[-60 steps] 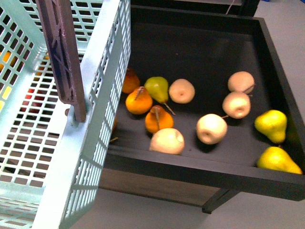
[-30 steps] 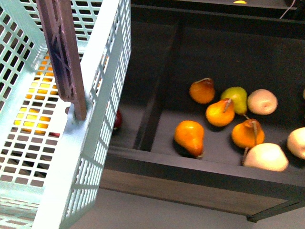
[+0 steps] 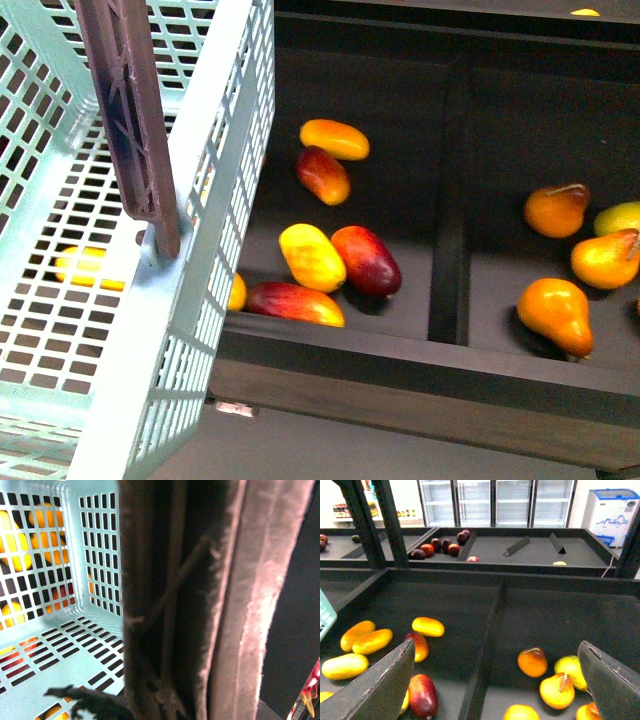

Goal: Pick mango and avocado into basket

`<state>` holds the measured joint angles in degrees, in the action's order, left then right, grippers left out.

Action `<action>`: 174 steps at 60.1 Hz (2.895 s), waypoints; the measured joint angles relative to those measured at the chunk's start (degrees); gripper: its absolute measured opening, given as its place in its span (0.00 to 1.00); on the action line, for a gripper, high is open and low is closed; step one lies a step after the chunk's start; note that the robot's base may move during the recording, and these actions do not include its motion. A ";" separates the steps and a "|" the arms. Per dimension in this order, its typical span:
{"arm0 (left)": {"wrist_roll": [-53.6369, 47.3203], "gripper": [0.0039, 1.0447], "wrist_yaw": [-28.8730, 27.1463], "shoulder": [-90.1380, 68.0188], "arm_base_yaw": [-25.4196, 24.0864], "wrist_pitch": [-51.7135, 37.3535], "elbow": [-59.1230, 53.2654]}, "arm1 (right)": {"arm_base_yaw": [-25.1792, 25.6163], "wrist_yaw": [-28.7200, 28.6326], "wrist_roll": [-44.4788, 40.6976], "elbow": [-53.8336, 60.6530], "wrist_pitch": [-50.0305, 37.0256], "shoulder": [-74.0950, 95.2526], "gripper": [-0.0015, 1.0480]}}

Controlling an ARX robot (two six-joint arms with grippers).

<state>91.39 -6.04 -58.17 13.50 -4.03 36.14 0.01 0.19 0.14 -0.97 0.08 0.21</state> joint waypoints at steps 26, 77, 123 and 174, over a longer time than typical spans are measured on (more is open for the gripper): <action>0.15 0.14 0.04 -0.09 0.00 0.00 0.00 | 0.00 -0.39 0.02 -0.02 0.00 0.04 0.92; -0.02 0.14 -0.24 -0.09 -0.17 0.00 0.02 | 0.02 -0.59 0.00 -0.02 0.00 0.02 0.92; -31.63 0.14 13.03 -29.14 11.10 8.13 28.87 | 0.04 -0.24 0.00 0.00 0.00 0.02 0.92; -32.79 0.14 14.40 -38.86 23.91 11.56 40.76 | 2.34 3.19 10.27 -6.60 15.87 11.63 0.92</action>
<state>58.61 8.36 -97.03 37.41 7.53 76.90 2.35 3.38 10.41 -7.57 15.94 11.84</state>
